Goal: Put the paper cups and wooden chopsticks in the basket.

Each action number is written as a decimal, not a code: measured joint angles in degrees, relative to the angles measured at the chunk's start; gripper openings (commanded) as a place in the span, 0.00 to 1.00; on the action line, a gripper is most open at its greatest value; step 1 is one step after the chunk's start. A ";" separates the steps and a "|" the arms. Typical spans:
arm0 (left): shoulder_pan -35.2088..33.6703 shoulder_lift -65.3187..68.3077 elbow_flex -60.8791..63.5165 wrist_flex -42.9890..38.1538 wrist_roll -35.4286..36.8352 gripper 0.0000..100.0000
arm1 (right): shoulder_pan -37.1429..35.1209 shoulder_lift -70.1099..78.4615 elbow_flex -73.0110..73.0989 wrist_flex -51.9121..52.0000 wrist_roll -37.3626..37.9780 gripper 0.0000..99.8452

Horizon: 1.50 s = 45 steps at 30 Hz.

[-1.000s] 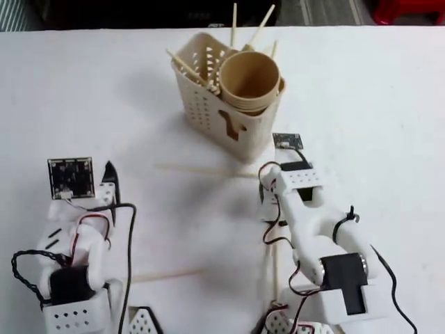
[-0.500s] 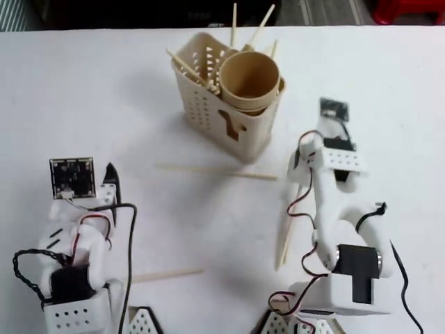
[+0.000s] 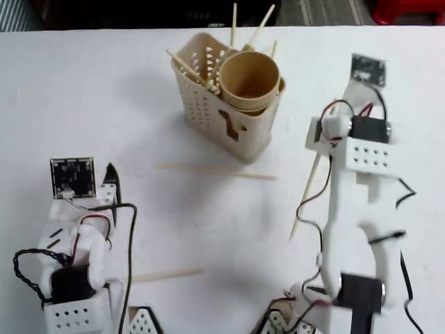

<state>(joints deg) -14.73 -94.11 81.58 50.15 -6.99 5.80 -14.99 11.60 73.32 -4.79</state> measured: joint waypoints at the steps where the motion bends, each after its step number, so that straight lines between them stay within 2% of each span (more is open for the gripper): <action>1: 0.00 0.00 0.00 0.00 0.00 0.16 | 0.00 -1.85 -0.88 0.53 0.00 0.02; 6: 0.00 0.00 0.00 0.00 0.00 0.16 | -1.05 -10.55 -5.71 0.88 0.00 0.02; 14: 0.00 0.00 0.88 0.00 0.00 0.16 | -11.60 -15.47 -16.88 0.62 0.00 0.02; 17: 0.00 0.00 1.93 -0.35 0.00 0.16 | -14.51 -15.47 -18.99 -4.13 0.00 0.02; 25: 0.00 0.00 3.43 -2.55 0.00 0.16 | -21.71 -14.07 -19.69 -26.29 0.00 0.02; 32: 0.00 0.00 3.43 -2.55 0.00 0.16 | -24.88 -4.31 -19.69 -42.20 0.00 0.02; 42: 0.00 0.00 3.43 -2.55 0.00 0.16 | -27.60 6.86 -19.60 -49.49 0.00 0.02; 45: 0.00 0.00 3.43 -2.55 0.00 0.16 | -27.43 8.53 -19.60 -49.49 0.00 0.10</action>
<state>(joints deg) -14.73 -94.11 85.01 47.60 -6.99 -21.63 -6.46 -8.00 23.82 -4.79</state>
